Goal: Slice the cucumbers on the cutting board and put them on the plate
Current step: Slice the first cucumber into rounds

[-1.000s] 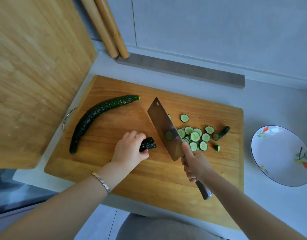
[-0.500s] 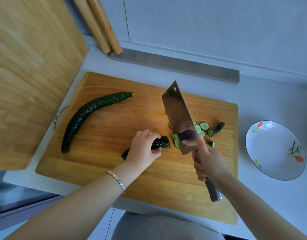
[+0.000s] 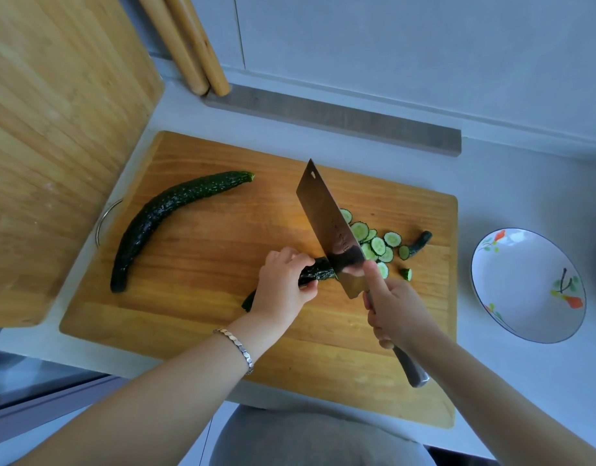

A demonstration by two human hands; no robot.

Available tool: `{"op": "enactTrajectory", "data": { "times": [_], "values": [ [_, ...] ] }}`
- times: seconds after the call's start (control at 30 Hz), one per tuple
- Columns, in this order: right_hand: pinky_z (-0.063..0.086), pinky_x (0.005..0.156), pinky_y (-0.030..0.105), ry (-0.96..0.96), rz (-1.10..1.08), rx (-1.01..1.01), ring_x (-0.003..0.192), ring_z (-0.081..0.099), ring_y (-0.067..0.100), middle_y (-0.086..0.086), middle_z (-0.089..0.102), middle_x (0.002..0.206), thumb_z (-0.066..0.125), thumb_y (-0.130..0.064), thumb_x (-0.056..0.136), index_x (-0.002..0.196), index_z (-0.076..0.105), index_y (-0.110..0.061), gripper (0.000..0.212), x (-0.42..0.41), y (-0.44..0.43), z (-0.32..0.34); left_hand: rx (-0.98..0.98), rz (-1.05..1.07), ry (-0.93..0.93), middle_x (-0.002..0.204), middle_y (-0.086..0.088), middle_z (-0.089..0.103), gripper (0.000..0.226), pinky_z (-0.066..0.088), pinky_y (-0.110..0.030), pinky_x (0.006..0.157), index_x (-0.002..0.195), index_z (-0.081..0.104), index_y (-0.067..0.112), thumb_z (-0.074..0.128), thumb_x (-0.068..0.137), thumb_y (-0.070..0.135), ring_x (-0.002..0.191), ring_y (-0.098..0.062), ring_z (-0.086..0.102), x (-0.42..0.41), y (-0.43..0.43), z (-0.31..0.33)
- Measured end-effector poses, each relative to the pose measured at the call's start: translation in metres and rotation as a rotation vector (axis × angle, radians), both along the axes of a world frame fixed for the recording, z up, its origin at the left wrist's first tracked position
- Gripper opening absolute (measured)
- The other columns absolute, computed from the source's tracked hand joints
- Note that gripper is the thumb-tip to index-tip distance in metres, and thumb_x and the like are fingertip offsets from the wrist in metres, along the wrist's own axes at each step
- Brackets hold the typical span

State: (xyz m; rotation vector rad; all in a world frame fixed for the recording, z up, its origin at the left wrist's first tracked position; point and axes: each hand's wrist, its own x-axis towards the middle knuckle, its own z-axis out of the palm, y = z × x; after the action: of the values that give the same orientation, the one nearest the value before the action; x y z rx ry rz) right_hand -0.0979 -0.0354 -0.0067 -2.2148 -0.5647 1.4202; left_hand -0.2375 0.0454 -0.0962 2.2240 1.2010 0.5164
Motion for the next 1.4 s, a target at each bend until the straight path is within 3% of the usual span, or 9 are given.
{"op": "enactTrajectory", "data": {
  "times": [0.3, 0.7, 0.93, 1.4],
  "values": [
    [0.026, 0.04, 0.02, -0.019, 0.032, 0.004, 0.037, 0.028, 0.012, -0.004, 0.033, 0.042, 0.032, -0.062, 0.089, 0.063, 0.039, -0.012, 0.057, -0.002, -0.003, -0.003, 0.009, -0.011, 0.006, 0.089, -0.011, 0.063, 0.028, 0.05, -0.042, 0.061, 0.09, 0.067, 0.007, 0.079, 0.065, 0.012, 0.081, -0.03, 0.051, 0.0, 0.0, -0.001],
    [0.03, 0.056, 0.032, -0.16, 0.152, 0.029, 0.052, 0.032, 0.019, 0.007, 0.037, 0.06, 0.029, -0.064, 0.09, 0.07, 0.04, -0.011, 0.058, -0.011, 0.005, -0.033, 0.026, -0.015, -0.008, 0.087, -0.009, 0.061, 0.029, 0.05, -0.046, 0.059, 0.087, 0.066, 0.007, 0.08, 0.062, 0.008, 0.081, -0.031, 0.052, 0.0, -0.002, 0.0],
    [0.026, 0.04, 0.021, 0.093, -0.064, 0.035, 0.036, 0.027, 0.012, -0.002, 0.031, 0.046, 0.032, -0.058, 0.093, 0.063, 0.04, -0.013, 0.055, 0.002, 0.003, -0.024, 0.017, -0.017, -0.028, 0.09, -0.008, 0.062, 0.029, 0.051, -0.045, 0.064, 0.092, 0.066, 0.006, 0.079, 0.066, 0.009, 0.085, -0.029, 0.053, -0.002, -0.002, -0.001],
    [0.025, 0.039, 0.018, 0.022, 0.05, 0.045, 0.034, 0.026, 0.01, -0.006, 0.032, 0.042, 0.032, -0.06, 0.091, 0.062, 0.039, -0.013, 0.056, 0.0, -0.005, -0.006, 0.024, -0.009, -0.025, 0.084, -0.009, 0.061, 0.029, 0.051, -0.044, 0.061, 0.088, 0.065, 0.005, 0.081, 0.063, 0.009, 0.08, -0.029, 0.052, 0.0, -0.001, -0.001]
  ]
}}
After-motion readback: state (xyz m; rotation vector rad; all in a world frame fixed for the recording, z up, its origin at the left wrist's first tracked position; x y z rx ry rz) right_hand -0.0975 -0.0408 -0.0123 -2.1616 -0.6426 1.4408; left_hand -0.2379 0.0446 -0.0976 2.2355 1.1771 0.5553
